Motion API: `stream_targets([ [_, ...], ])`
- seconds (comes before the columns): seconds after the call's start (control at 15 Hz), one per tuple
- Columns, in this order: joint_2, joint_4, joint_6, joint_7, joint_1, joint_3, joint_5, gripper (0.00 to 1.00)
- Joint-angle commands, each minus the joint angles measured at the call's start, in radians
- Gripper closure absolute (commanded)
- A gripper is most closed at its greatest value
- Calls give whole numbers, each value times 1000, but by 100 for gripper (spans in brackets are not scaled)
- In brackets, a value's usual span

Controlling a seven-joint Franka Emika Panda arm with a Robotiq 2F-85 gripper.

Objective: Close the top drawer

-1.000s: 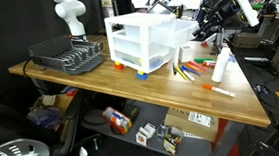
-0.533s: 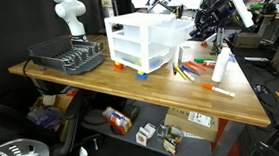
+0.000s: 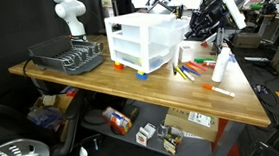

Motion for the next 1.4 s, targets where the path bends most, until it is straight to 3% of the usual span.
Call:
stream_targets([
  [0.0,18,32,-6,-39,-9,13,22,100],
  [0.6,58,81,-5,-63,-6,22,16,100],
  [1.33,172,218,-11,-58,-4,47,-19,100],
])
